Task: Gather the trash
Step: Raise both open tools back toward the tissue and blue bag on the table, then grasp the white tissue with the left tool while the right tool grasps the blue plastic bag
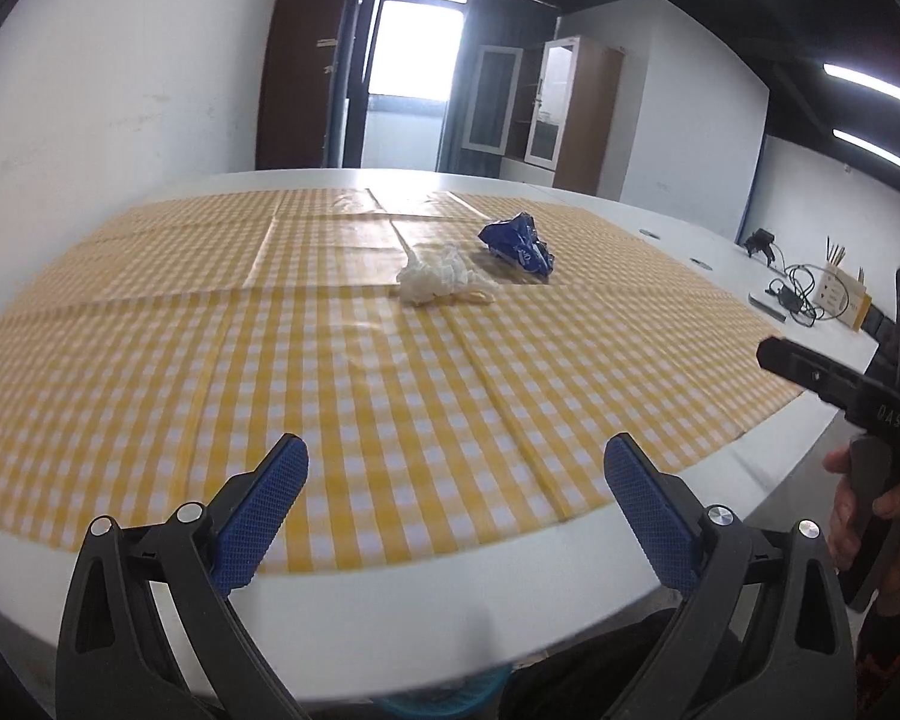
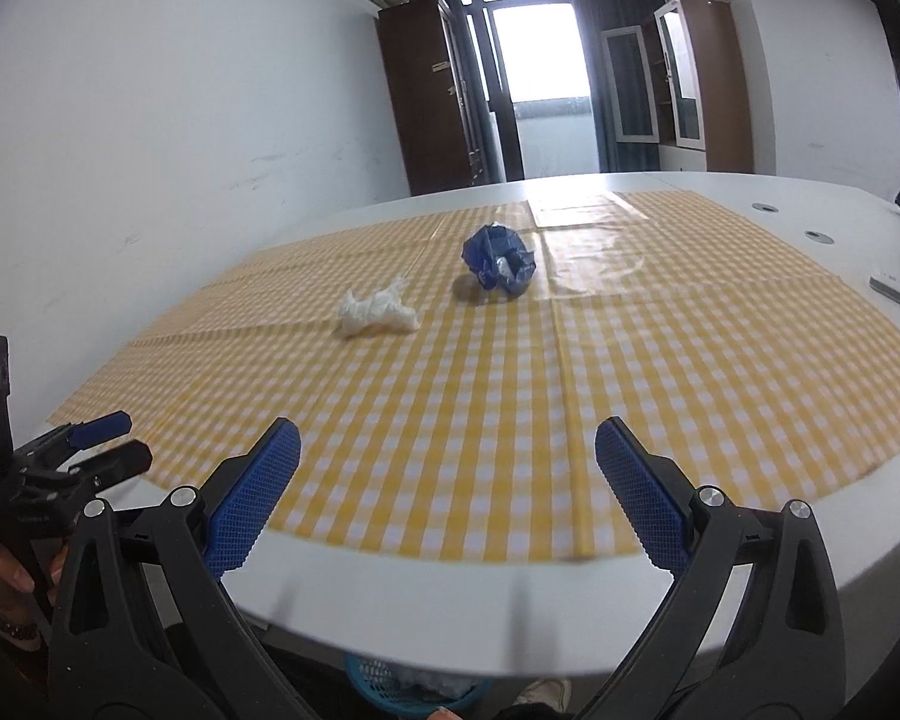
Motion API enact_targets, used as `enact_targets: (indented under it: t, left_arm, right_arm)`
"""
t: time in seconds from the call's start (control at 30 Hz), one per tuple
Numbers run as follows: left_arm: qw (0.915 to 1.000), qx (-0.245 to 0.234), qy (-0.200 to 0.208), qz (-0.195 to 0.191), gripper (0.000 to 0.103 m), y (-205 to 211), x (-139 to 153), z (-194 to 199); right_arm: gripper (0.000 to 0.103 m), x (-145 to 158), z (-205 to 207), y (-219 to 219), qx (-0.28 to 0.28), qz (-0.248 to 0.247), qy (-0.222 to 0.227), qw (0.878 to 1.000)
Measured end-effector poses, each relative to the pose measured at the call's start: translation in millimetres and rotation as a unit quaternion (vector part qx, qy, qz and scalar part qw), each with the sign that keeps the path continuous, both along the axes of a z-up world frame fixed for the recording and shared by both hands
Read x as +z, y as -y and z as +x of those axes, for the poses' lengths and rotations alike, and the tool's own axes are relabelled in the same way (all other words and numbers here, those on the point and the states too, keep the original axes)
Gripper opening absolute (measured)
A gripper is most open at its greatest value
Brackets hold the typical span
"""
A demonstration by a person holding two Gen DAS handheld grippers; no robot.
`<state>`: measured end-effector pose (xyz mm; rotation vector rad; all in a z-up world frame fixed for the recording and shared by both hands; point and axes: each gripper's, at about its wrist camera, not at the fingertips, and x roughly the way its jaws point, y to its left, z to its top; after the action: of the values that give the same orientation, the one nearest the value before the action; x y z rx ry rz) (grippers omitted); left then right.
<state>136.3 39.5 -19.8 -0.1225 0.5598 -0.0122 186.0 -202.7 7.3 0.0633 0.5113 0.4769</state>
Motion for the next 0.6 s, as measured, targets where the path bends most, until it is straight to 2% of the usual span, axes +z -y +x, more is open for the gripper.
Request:
enact_targets:
  t: [0.2,0.4,0.6]
  left_arm:
    - [0.9996,-0.019,-0.017,0.015,0.097,-7.3,10.7,32.4]
    - [0.9965,-0.061,-0.046,0.033,0.097,-9.8,16.9,74.9]
    - [0.9915,-0.099,-0.073,0.041,0.097,-10.2,14.1,118.2]
  right_arm:
    - [0.094,14.9,42.9,-14.0,0.000,-0.026,-0.002,1.000]
    - [0.094,28.2,91.2,-37.2,0.017,-0.043,-0.014,0.999]
    - [0.094,26.8,131.1,-54.1,0.018,-0.057,-0.025,0.998]
